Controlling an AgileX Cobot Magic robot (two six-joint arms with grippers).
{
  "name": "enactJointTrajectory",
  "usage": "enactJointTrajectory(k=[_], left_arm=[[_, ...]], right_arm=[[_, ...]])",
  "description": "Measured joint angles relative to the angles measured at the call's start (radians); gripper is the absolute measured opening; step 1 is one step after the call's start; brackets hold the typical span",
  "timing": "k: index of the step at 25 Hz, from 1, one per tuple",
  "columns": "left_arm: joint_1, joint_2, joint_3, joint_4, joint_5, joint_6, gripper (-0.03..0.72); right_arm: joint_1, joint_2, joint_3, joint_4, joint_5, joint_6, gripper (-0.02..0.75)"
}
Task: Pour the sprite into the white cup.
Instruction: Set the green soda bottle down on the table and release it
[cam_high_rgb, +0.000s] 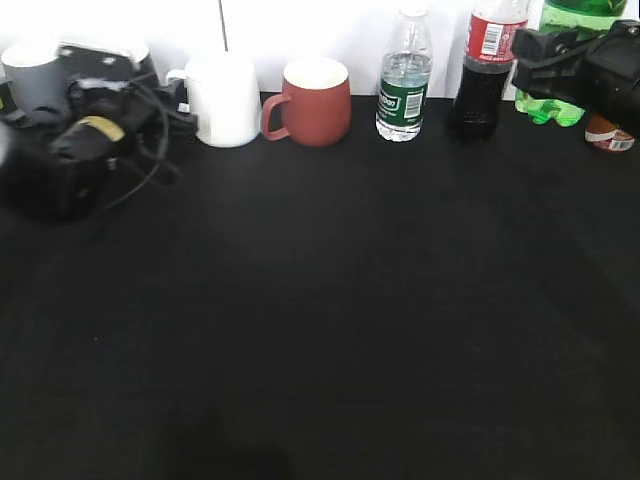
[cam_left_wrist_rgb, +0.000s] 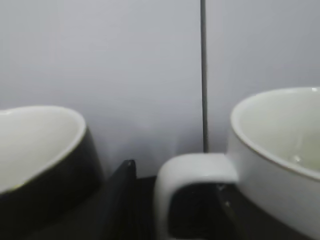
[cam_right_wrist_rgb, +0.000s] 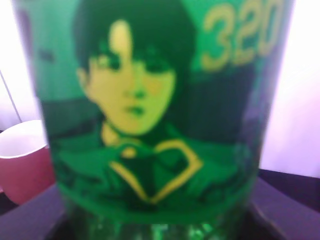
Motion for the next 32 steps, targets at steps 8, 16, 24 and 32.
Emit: enactJointTrajectory(k=[8,16,24,32], left_arm=[[-0.058,-0.713,0.545,0.025,0.17,-0.016,0.323],[-0.122,-0.93,0.565,0.028,0.392,-0.025,0.321],[-0.122,-0.93,0.565,0.028,0.393,-0.025,0.319],[-0.122,-0.93,0.565,0.028,0.393,-0.025,0.317]], right_arm=[[-0.071,0.223,-0.023,0.249,-0.22,-0.209,0.428],[-0.09,0.621,-0.408,0.263,-0.248,-0.194,0.427],[-0.114,0.679,-0.457,0.237,-0.233,-0.193,0.576],[-0.114,0.585,-0.291,0.199,-0.242,-0.182,0.61]])
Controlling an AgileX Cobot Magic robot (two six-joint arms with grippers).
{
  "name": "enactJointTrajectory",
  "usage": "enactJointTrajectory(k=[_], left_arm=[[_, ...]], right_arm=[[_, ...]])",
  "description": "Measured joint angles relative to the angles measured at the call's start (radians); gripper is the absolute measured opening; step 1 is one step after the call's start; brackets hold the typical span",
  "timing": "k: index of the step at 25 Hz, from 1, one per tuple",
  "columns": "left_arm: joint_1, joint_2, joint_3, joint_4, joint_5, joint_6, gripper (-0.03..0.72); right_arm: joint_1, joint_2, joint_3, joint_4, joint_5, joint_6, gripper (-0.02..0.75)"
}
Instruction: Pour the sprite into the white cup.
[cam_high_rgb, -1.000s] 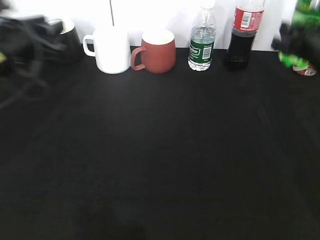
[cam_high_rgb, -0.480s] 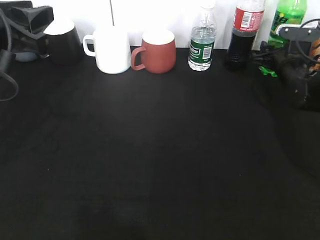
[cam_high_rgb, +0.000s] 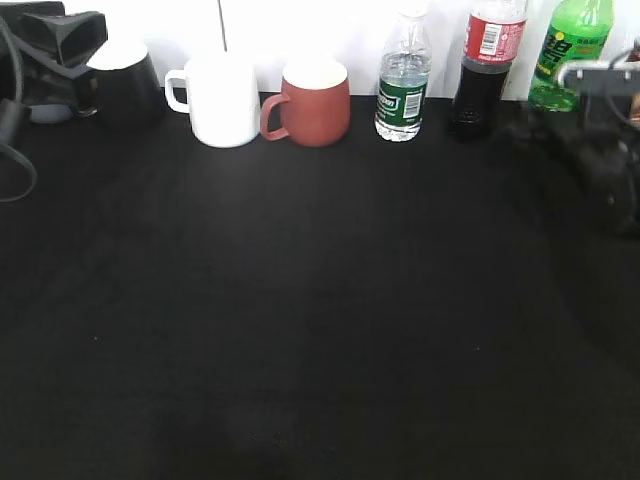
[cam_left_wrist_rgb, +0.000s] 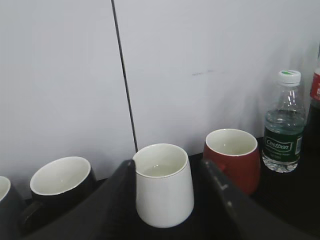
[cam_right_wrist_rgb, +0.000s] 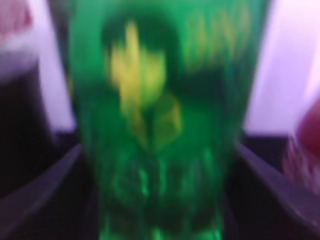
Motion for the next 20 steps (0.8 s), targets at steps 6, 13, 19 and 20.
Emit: enactJointTrajectory(k=[6,13,19,20], left_arm=[[0.0,-0.005,0.0,-0.001,0.078,-0.016,0.388],[0.0,-0.204,-0.154,-0.067,1.123,-0.07,0.587],[0.0,-0.702,-0.081,-0.066,1.42,-0.072,0.59],[0.0,-0.822,-0.046,-0.052,1.427,-0.073,0.59]], right_arm=[[0.0,-0.298,0.288,-0.061,-0.032,0.031,0.61],[0.0,-0.947,0.206,-0.094,1.442,0.032,0.609],[0.0,-1.543,0.321,-0.09,1.754,0.025,0.609],[0.0,-1.652,0.35,-0.09,1.786,0.025,0.609]])
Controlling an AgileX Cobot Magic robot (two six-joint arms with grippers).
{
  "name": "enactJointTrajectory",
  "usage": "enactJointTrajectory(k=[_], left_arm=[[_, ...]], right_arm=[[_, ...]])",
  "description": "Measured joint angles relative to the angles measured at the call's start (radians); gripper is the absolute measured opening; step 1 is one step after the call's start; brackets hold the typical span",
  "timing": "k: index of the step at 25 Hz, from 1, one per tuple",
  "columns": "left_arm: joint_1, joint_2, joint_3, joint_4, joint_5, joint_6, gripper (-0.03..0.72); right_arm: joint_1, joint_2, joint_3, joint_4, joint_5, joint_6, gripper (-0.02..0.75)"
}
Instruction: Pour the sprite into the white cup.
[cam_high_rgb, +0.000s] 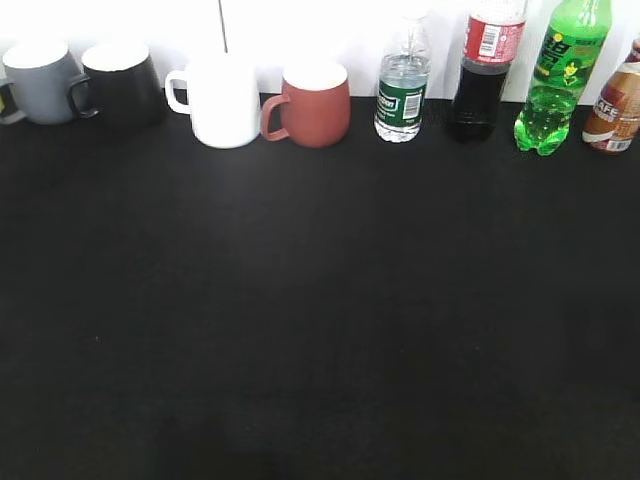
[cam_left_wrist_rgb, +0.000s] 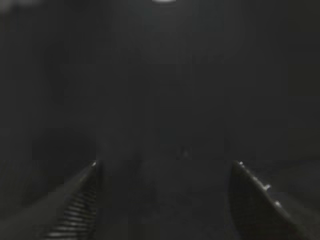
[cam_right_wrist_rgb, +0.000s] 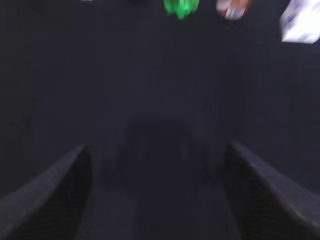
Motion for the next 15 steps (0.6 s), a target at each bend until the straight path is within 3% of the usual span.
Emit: enactJointTrajectory(k=[2,5,15], left_arm=[[0.0,-0.195,0.037,0.012,0.018,-0.001,0.59],[0.0,-0.286,0.091,0.051,0.111,-0.001,0.589],[0.0,-0.29,0.125,0.05,0.159,-0.001,0.574]], right_arm=[[0.0,-0.201,0.048,0.0,0.105,0.002,0.609],[0.0,-0.344,0.136,0.0,0.189,0.003,0.609],[0.0,-0.349,0.165,0.0,0.243,0.005,0.596]])
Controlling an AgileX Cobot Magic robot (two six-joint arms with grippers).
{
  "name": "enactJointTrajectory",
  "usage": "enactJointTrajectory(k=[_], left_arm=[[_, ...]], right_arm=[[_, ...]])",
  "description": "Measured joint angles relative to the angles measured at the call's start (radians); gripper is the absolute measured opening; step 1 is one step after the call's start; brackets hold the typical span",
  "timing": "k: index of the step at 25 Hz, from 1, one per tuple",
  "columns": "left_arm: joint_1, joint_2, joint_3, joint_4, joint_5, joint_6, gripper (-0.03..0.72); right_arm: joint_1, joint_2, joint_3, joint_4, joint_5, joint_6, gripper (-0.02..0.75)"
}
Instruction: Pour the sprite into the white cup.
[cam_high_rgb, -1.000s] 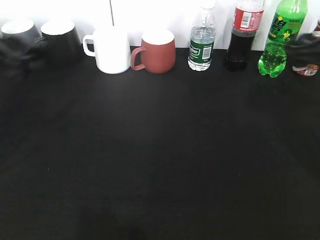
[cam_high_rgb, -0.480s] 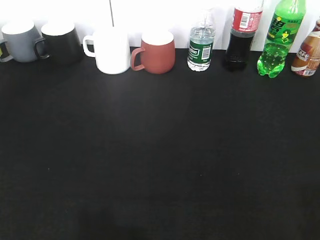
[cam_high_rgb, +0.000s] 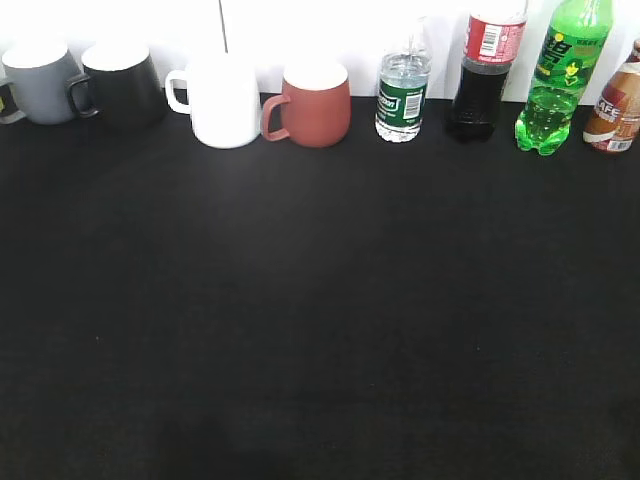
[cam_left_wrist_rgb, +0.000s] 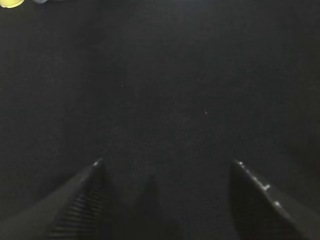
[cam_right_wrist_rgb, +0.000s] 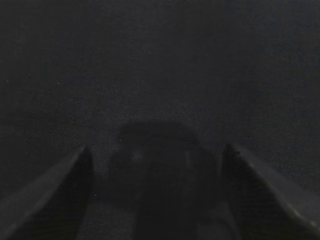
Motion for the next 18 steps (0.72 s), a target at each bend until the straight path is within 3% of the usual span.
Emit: enactJointTrajectory(k=[5,7,11,18], left_arm=[[0.005,-0.001,0.0,-0.001,0.001,0.0,0.53],[0.087,-0.02,0.0,-0.001,0.002,0.0,0.517],[0.299,-0.131,0.0,-0.001,0.006,0.0,0.469],[0.319,-0.191,0.0,-0.001,0.007,0.0,0.429]], right_arm=[[0.0,-0.017,0.0,0.001,0.001,0.001,0.591],[-0.04,-0.067,0.0,0.009,0.002,0.001,0.589],[-0.232,-0.216,0.0,0.019,0.005,0.002,0.587],[-0.242,-0.221,0.004,0.02,0.006,0.002,0.587]])
